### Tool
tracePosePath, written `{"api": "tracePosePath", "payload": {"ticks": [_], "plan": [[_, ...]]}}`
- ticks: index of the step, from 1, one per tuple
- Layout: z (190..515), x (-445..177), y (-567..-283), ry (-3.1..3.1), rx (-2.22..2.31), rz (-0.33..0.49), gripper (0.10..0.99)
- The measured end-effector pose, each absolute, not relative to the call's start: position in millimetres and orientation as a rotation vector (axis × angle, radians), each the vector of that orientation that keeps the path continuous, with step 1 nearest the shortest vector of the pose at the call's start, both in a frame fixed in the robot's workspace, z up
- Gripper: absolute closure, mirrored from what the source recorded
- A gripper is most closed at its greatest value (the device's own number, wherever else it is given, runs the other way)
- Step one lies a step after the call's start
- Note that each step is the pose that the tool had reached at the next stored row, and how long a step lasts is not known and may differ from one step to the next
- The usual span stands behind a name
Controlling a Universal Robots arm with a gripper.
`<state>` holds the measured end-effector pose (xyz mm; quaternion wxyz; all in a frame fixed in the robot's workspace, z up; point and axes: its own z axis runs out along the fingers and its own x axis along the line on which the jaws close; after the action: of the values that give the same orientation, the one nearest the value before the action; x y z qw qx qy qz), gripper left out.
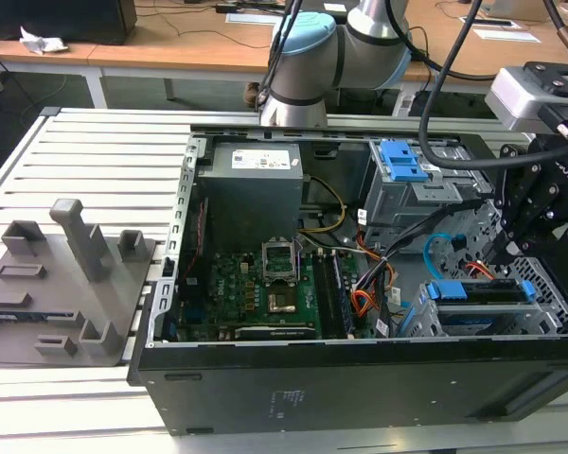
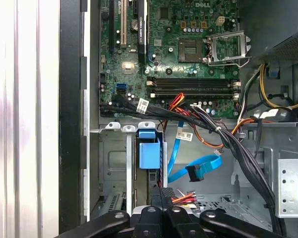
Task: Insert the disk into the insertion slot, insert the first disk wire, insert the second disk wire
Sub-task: 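Insert the first disk wire, then insert the second disk wire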
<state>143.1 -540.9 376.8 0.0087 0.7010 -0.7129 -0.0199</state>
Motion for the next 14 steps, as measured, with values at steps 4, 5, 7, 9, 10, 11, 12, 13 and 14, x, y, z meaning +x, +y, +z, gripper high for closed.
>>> {"api": "tracePosePath", "payload": {"ticks": [4, 5, 7, 9, 10, 11, 12, 13, 14], "plan": [[376.8, 143.0, -540.9, -2.227, 2.190, -0.062, 0.980], [376.8, 143.0, -540.9, -2.227, 2.190, -0.062, 0.980], [376.8, 143.0, -540.9, -2.227, 2.190, -0.062, 0.980], [376.8, 142.9, -540.9, -2.227, 2.190, -0.062, 0.914], [376.8, 142.9, -540.9, -2.227, 2.190, -0.062, 0.792], [376.8, 142.9, -540.9, -2.227, 2.190, -0.062, 0.792], [376.8, 142.9, -540.9, -2.227, 2.190, -0.062, 0.792], [376.7, 142.8, -540.1, -2.227, 2.190, -0.062, 0.725], [376.8, 142.8, -538.9, -2.227, 2.190, -0.062, 0.725]]}}
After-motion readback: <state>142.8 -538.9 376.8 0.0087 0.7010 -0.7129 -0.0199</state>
